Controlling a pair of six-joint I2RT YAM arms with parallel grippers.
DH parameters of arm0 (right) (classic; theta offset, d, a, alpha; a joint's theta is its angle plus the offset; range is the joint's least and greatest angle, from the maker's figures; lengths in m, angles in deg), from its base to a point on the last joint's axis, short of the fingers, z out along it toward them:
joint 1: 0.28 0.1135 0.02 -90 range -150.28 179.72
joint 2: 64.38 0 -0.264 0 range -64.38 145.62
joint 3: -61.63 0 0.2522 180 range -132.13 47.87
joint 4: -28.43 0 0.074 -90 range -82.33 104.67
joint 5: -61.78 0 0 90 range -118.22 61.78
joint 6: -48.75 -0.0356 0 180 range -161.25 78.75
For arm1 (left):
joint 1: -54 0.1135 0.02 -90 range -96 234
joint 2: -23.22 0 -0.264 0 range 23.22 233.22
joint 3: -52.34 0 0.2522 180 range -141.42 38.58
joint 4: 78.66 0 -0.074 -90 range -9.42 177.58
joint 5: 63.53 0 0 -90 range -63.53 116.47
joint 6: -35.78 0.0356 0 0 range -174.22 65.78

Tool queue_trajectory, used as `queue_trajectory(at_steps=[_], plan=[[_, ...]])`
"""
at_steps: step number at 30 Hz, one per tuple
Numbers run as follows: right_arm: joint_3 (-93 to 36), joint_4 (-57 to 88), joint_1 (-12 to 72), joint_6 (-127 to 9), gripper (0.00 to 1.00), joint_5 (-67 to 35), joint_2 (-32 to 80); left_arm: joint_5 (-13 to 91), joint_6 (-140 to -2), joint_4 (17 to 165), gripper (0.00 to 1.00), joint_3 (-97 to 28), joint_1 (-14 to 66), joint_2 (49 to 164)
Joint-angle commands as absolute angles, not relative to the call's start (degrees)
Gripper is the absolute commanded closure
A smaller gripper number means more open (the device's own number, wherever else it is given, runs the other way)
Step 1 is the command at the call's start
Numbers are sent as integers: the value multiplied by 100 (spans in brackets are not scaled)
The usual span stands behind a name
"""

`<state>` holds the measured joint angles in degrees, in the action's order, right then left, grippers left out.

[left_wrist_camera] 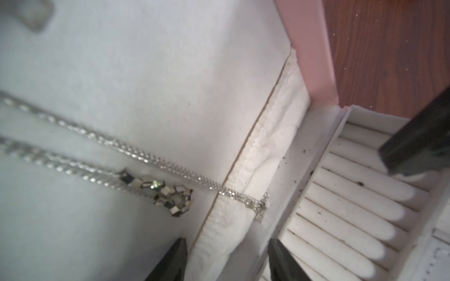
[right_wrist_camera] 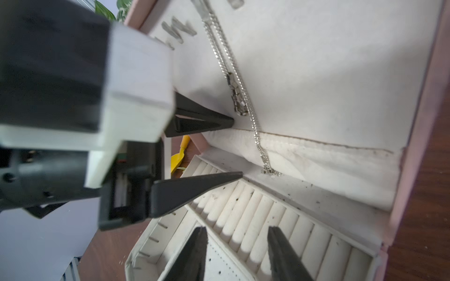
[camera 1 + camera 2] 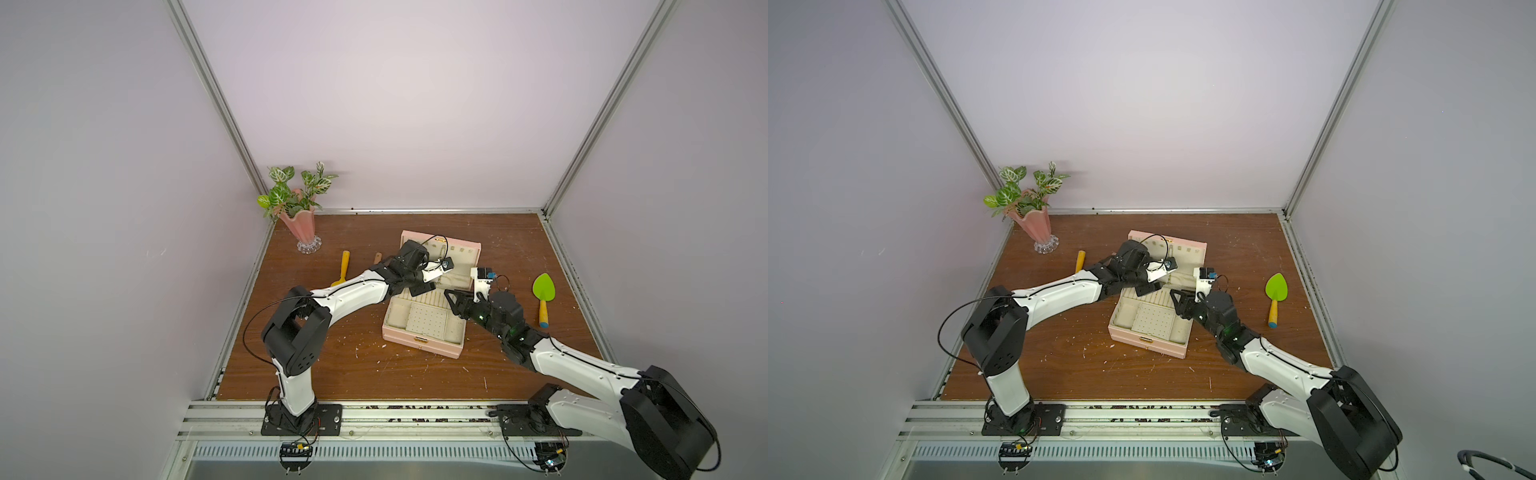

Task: Put jewelry chain into jewelry box
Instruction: Open the storage slot of the jewelry box.

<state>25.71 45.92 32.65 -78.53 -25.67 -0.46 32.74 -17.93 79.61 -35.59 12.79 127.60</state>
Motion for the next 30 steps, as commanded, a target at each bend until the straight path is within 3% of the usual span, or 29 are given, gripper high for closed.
queue_trajectory(at_steps=[1, 12, 14, 17, 22, 25, 30], plan=[[2632, 4834, 3227, -7631, 55, -2547, -278, 2973, -1896, 7214, 43, -3715, 1400, 12906], [2758, 4979, 3221, -7555, 54, -2363, -342, 2829, -1633, 7358, 44, -3832, 1466, 12926], [2784, 5021, 3224, -7633, 54, -2336, -311, 2848, -1604, 7426, 52, -3815, 1494, 12953], [2782, 5092, 3229, -7848, 57, -2252, -252, 2780, -1569, 7662, 74, -3641, 1512, 12866], [2705, 5079, 3247, -8042, 60, -2363, -108, 3103, -1724, 7896, 93, -3358, 1506, 12588], [2591, 5086, 3259, -8161, 62, -2362, 10, 3317, -1898, 7965, 99, -3243, 1502, 12542], [2421, 5001, 3273, -8482, 62, -2530, 60, 3658, -2365, 8300, 99, -2961, 1341, 12355]])
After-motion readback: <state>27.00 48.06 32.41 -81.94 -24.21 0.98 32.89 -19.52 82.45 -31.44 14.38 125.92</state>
